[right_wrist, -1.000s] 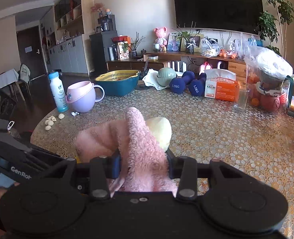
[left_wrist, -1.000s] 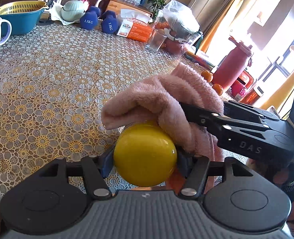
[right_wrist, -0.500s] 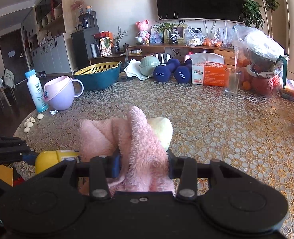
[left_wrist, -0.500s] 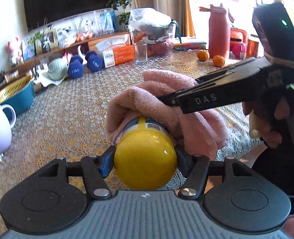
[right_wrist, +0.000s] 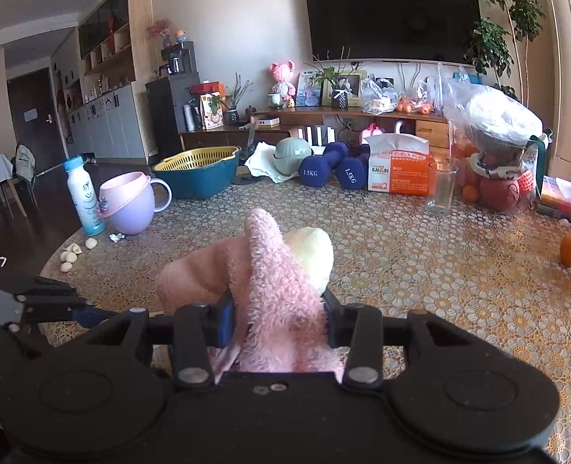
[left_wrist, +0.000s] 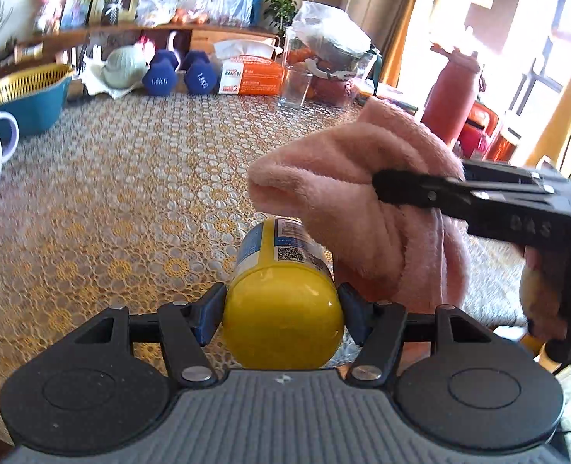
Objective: Clean container
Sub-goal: 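Rotate the bottle with the left tool while the right tool wipes its side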
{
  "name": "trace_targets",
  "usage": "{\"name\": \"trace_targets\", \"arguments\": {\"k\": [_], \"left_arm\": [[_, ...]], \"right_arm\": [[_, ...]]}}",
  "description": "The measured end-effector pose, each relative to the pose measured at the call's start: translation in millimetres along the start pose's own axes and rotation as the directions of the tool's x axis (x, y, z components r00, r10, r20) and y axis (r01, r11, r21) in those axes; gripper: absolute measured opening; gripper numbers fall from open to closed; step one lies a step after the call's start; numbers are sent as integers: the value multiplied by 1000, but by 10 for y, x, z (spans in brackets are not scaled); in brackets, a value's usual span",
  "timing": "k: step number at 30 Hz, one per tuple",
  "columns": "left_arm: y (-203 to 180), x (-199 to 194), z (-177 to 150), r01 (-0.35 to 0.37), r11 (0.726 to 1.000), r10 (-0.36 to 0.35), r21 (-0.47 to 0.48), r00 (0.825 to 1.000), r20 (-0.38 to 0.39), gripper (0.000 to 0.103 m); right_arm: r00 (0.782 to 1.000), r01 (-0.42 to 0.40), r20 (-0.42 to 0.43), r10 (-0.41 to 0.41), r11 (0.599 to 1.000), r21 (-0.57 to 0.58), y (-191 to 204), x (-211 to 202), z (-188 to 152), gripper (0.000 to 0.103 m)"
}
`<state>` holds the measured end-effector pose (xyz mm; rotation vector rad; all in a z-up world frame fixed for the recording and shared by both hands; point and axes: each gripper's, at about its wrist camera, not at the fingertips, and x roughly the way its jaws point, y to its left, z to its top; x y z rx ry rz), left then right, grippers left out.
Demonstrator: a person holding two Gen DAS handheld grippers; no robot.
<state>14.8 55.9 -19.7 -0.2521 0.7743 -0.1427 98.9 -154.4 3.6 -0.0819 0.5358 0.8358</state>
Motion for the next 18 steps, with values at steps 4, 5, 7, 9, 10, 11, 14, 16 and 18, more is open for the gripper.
{"name": "trace_targets", "arguments": {"k": [4, 5, 7, 9, 10, 11, 14, 16, 18], "left_arm": [[105, 47, 19, 49, 994, -51, -103, 999, -19, 62], [101, 52, 19, 50, 994, -52, -101, 998, -22, 62], [88, 60, 15, 50, 995, -53, -91, 998, -29, 62], [83, 64, 13, 49, 995, -52, -87, 998, -30, 62], [87, 65, 19, 49, 995, -52, -88, 998, -30, 62], [90, 68, 21, 45, 995, -48, -89, 998, -30, 62], [92, 67, 30, 26, 997, -29, -73, 999, -31, 62], [82, 59, 19, 13, 998, -15, -54, 999, -33, 62], [62, 48, 2, -2, 999, 1, -33, 999, -33, 62]], "right_arm": [[997, -80, 6, 80, 996, -34, 132, -77, 16, 41], [997, -80, -2, 80, 996, -47, 162, -58, 7, 41], [998, -65, -20, 64, 996, -60, 193, 25, -25, 41], [998, -53, -42, 51, 998, -43, 168, 129, -57, 41], [998, -42, -48, 40, 998, -47, 169, 176, -75, 41], [998, -27, -50, 24, 998, -58, 177, 218, -89, 42], [999, -5, -50, 1, 998, -70, 181, 295, -89, 42], [998, 22, -55, -27, 995, -98, 186, 350, -109, 42], [996, 49, -70, -57, 993, -111, 177, 419, -128, 41]]}}
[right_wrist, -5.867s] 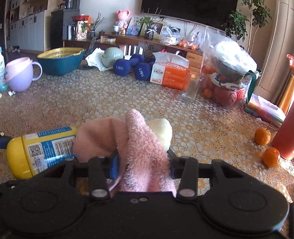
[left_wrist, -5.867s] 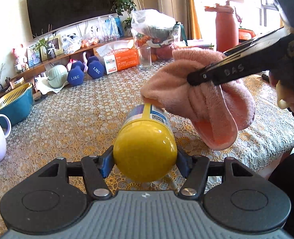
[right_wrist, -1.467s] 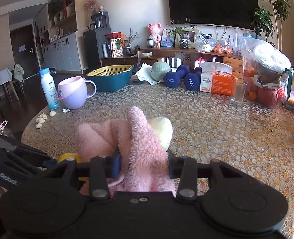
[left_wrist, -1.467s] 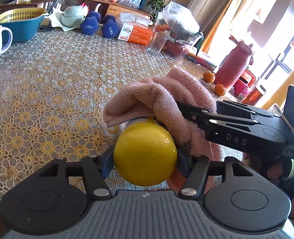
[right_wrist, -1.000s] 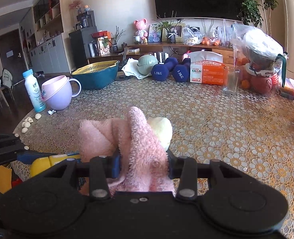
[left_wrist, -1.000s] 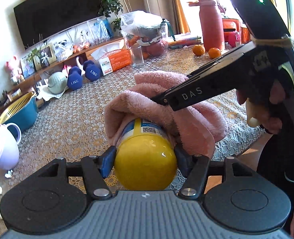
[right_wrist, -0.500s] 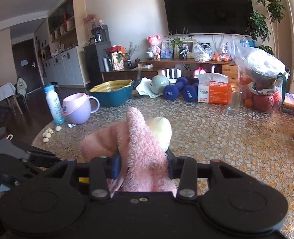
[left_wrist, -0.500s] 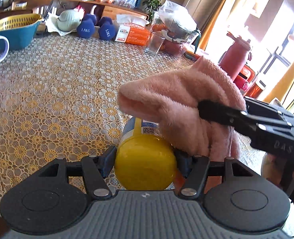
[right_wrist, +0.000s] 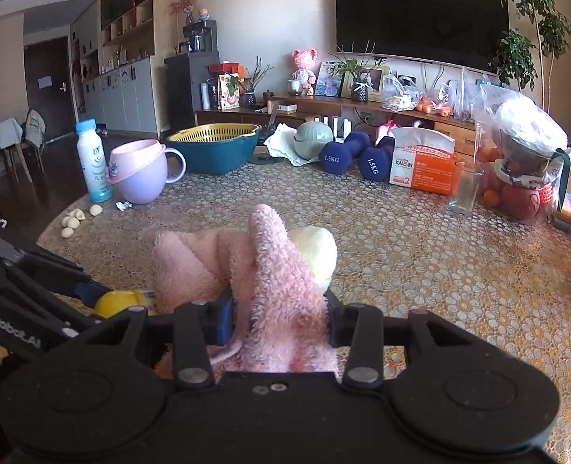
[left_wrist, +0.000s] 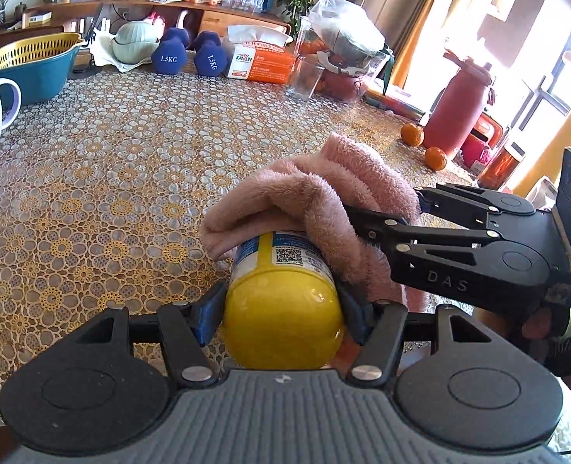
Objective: Clean container
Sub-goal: 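Rotate the bottle with the left tool while the right tool wipes its side, then wrap the towel around the bottle with the right tool and rub it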
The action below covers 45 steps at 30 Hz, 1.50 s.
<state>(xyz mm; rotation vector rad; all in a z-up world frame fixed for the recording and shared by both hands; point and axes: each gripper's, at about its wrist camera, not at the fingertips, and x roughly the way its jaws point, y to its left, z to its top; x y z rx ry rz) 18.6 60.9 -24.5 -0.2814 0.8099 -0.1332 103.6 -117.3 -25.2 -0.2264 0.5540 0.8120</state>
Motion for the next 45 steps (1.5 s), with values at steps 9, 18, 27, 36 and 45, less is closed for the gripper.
{"name": "trace_targets", "arguments": {"k": [9, 18, 27, 36, 45], "left_arm": [[92, -51, 56, 81, 992, -83, -99, 996, -18, 62], [101, 69, 91, 158, 967, -168, -198, 985, -35, 62], [14, 83, 87, 131, 981, -138, -144, 990, -37, 62], [-161, 16, -7, 35, 998, -35, 50, 999, -8, 62], [-315, -5, -158, -73, 972, 68, 222, 997, 29, 63]], "right_arm": [[992, 115, -48, -113, 992, 55, -281, 31, -52, 41], [999, 17, 45, -23, 991, 136, -352, -560, -52, 41], [998, 62, 13, -62, 998, 23, -90, -306, -92, 41], [994, 106, 4, -106, 994, -30, -36, -109, -126, 41], [991, 131, -8, -132, 990, -57, 10, -35, -125, 41]]}}
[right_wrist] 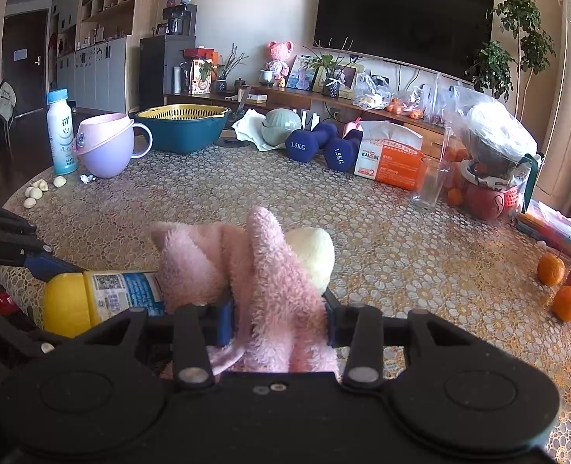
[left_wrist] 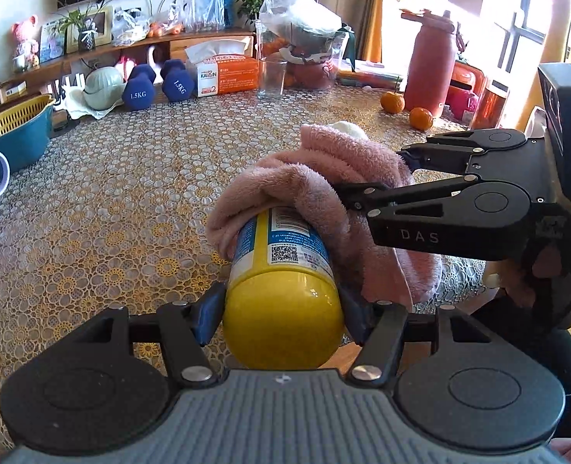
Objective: Clean container
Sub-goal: 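Wrap the towel around the bottle with the right tool and rub it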
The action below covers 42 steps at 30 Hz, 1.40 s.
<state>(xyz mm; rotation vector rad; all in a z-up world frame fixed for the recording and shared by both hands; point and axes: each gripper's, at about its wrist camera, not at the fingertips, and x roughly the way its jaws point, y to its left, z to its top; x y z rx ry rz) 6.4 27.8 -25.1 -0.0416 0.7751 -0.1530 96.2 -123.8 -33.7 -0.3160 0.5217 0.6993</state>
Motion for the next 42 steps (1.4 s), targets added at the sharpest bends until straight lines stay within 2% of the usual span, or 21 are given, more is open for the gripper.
{"name": "trace_targets", "arguments": {"k": [4, 7, 13, 17, 22, 29, 34, 38, 42], "left_arm": [[129, -7, 65, 69, 991, -71, -113, 997, -17, 63], [260, 7, 101, 145, 961, -154, -236, 988, -20, 63], [370, 109, 199, 207, 906, -230, -369, 973, -21, 63], [372, 197, 297, 209, 886, -243, -414, 970, -31, 63], [191, 221, 471, 173, 927, -196, -332, 980, -36, 63], [20, 234, 584, 130, 962, -141, -241, 990, -29, 63], [-221, 198, 663, 79, 994, -79, -77, 997, -2, 63], [-428, 222, 683, 26, 998, -27, 56, 999, 30, 61], [-513, 230, 662, 10, 994, -16, 104, 998, 53, 61]], "right_arm": [[997, 81, 10, -82, 997, 10, -153, -60, 35, 41], [994, 102, 30, -104, 994, 38, -320, -195, 72, 41], [996, 17, 81, -24, 996, 89, -431, -533, 33, 41], [997, -36, 74, 26, 991, 127, -399, -582, -60, 41], [998, -31, 63, 23, 992, 120, -346, -442, -85, 41], [999, 0, 36, -5, 990, 138, -435, -209, -169, 41], [1000, 20, 8, -21, 994, 112, -464, -113, -234, 41], [1000, 19, -2, -19, 993, 114, -491, -83, -269, 41], [999, 26, 28, -31, 990, 140, -597, -215, -211, 41]]}}
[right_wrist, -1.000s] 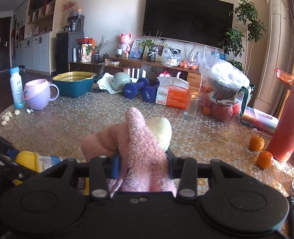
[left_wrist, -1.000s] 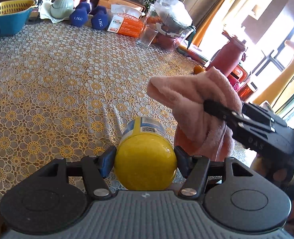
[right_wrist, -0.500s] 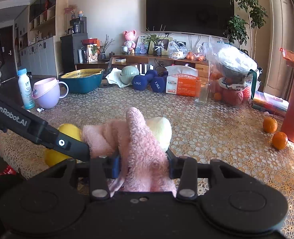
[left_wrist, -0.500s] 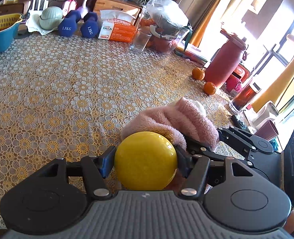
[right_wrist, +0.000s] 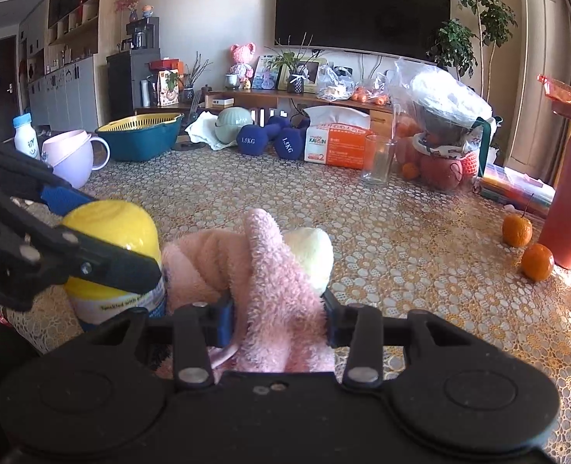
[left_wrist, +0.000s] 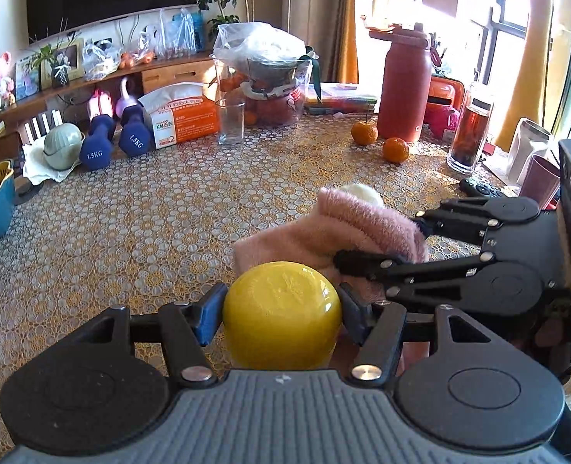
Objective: Clean container
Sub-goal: 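Wrap the towel around the bottle with the right tool and rub it, then rotate the yellow bottle with the left tool while the right tool wipes its side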
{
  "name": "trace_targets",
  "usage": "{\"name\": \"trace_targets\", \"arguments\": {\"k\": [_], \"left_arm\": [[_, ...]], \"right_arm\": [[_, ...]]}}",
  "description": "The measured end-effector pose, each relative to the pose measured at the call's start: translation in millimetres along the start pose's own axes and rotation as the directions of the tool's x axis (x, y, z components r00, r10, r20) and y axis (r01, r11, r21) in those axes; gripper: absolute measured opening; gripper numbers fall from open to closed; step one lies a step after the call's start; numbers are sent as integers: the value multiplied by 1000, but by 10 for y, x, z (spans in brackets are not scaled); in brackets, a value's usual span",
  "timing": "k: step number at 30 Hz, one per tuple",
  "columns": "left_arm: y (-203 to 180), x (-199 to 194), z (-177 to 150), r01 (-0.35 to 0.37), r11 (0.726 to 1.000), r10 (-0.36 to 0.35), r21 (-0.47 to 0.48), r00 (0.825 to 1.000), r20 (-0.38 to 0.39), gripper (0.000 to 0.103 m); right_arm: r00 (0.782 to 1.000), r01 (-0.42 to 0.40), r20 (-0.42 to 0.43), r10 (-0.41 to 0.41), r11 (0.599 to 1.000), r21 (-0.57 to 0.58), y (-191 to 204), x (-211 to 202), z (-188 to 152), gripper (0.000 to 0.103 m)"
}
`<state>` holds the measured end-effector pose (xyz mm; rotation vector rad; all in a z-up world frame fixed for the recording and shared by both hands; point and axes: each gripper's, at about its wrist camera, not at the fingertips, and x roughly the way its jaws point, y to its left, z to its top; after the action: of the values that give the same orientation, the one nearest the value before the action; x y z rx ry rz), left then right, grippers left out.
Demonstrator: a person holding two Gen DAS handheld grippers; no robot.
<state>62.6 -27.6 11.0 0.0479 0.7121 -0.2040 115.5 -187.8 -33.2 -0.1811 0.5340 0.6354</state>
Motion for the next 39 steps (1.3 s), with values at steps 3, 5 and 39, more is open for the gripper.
{"name": "trace_targets", "arguments": {"k": [3, 5, 39], "left_arm": [[-29, -6, -25, 2, 1000, -2, 11, 1000, 10, 61], [-53, -17, -50, -4, 1000, 3, 29, 1000, 19, 61], [261, 151, 45, -65, 997, 66, -30, 997, 47, 61]], "right_arm": [[999, -22, 46, 20, 999, 35, -119, -163, 119, 41], [995, -68, 79, 64, 996, 54, -167, -269, 200, 41], [991, -131, 17, 130, 970, 206, -260, -190, 61, 41]]}}
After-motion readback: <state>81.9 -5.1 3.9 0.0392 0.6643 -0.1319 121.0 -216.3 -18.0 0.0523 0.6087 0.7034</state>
